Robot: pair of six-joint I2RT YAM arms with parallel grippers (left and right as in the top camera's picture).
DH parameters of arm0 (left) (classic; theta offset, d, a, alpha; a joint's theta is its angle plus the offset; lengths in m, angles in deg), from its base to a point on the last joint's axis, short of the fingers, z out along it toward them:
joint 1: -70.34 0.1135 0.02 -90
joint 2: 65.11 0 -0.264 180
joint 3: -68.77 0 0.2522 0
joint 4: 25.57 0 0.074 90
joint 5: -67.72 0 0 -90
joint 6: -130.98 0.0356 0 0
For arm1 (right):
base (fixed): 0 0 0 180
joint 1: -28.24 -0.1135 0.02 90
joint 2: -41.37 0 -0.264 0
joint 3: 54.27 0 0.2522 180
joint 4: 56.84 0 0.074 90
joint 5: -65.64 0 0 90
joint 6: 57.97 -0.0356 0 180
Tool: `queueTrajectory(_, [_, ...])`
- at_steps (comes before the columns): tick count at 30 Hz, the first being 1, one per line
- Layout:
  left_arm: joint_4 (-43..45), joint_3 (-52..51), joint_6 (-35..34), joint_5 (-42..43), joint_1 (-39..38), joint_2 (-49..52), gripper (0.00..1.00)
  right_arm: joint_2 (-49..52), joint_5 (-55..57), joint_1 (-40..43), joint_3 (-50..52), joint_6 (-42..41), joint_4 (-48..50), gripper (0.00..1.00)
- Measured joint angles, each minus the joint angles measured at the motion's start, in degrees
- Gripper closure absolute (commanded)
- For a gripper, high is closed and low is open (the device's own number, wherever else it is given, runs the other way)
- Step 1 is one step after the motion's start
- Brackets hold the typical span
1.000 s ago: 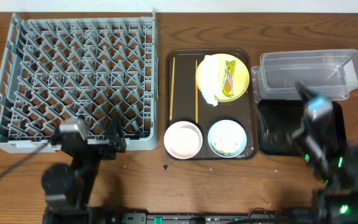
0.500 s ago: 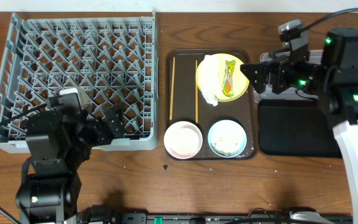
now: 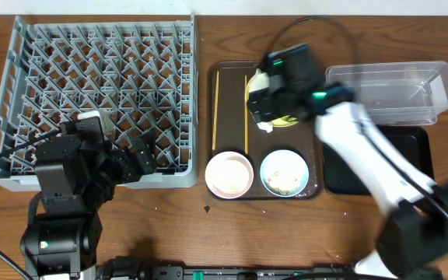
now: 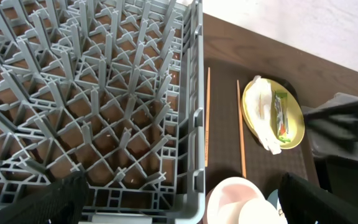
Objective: Sort waste into correct bins and load items into the dishwasher
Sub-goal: 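Grasp the white tissue on the yellow plate with the right gripper, then drop the tissue into the clear plastic bin with the right gripper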
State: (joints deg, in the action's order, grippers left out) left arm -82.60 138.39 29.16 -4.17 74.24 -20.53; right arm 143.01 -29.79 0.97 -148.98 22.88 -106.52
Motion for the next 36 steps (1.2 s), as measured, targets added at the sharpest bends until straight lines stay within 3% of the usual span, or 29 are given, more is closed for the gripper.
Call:
queueTrajectory(2, [0.02, 0.00, -0.02, 0.00, 0.00, 0.00, 0.02, 3.85, 5.38, -1.40, 0.00, -1.86, 2.91, 0.36])
queueTrajectory(5, [0.00, 0.00, 0.00, 0.00, 0.00, 0.00, 0.02, 8.15, 9.70, -1.33, 0.00, -4.39, 7.45, 0.47])
queueTrajectory(14, [-0.02, 0.00, 0.00, 0.00, 0.00, 0.00, 0.02, 17.35, 11.96, 0.44, 0.00, -10.10, 16.59, 0.56])
queueTrajectory(17, [-0.02, 0.00, 0.00, 0.00, 0.00, 0.00, 0.02, 20.22, 12.41, 0.52, 0.00, -10.78, 18.16, 0.73])
queueTrajectory(19, [-0.02, 0.00, -0.02, 0.00, 0.00, 0.00, 0.02, 21.00, 13.29, 0.52, 0.00, -11.19, 18.69, 0.99])
queueTrajectory(27, [-0.02, 0.00, 0.00, 0.02, 0.00, 0.00, 0.02, 18.08, 12.20, 1.68, -0.11, -13.27, 16.37, 0.99])
queueTrajectory(36, [-0.04, 0.00, 0.00, 0.00, 0.00, 0.00, 0.02, -0.02, 10.01, 12.81, -1.53, -22.60, 9.31, 0.99])
